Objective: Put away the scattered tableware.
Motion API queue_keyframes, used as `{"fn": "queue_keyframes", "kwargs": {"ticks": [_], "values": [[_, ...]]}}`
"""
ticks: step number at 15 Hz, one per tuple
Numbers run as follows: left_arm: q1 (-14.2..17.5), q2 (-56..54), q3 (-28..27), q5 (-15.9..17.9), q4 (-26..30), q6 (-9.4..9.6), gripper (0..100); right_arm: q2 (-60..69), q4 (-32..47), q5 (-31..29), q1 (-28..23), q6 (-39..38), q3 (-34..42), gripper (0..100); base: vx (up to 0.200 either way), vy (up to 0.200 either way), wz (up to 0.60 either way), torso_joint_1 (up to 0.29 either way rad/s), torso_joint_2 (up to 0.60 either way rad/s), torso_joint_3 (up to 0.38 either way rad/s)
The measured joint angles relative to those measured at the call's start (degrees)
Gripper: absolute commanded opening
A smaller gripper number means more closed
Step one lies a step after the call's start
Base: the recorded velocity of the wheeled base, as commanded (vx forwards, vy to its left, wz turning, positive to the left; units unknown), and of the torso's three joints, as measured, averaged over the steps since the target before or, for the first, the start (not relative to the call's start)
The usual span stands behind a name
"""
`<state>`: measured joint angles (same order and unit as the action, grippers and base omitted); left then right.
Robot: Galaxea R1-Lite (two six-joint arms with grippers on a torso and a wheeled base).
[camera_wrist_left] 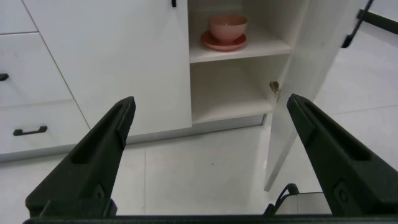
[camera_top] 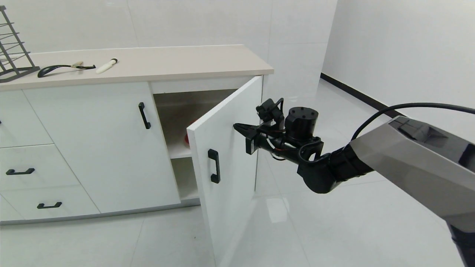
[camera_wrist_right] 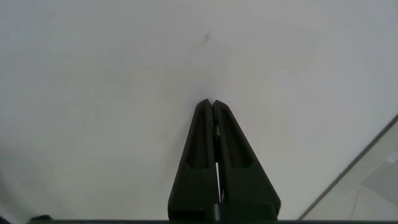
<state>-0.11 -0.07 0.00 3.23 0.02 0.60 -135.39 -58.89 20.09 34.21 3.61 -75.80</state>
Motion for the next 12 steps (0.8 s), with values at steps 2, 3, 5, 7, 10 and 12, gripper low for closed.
{"fn": "queue_keyframes", "kwargs": {"ticks": [2,3,5,7,10,12], "values": [[-0.02,0.02,0.00,-0.01,0.00,0.00,100,-1.38,0.05,0.13,-0.04,-0.35,-1.43,0,0.000,0.000,0.00,0.000,0.00,0.000],[0.04,0.00,0.00,0.02,-0.05,0.02,100,-1.96,0.02,0.07,-0.30,-0.63,-1.99,0,0.000,0.000,0.00,0.000,0.00,0.000],[-0.05,0.00,0.00,0.02,-0.02,0.02,100,-2.67,0.05,0.05,-0.06,-0.72,-2.65,0,0.000,0.000,0.00,0.000,0.00,0.000],[0.01,0.02,0.00,-0.04,-0.02,-0.22,100,-2.29,-0.06,0.07,-0.12,-0.74,-1.27,0,0.000,0.000,0.00,0.000,0.00,0.000],[0.01,0.00,0.00,0.00,-0.02,-0.35,100,3.91,-1.16,0.18,0.02,-0.68,8.41,0,0.000,0.000,0.00,0.000,0.00,0.000],[0.01,0.00,0.00,-0.01,-0.02,-0.35,100,10.86,-2.80,0.16,-0.83,-0.66,17.04,0,0.000,0.000,0.00,0.000,0.00,0.000]]}}
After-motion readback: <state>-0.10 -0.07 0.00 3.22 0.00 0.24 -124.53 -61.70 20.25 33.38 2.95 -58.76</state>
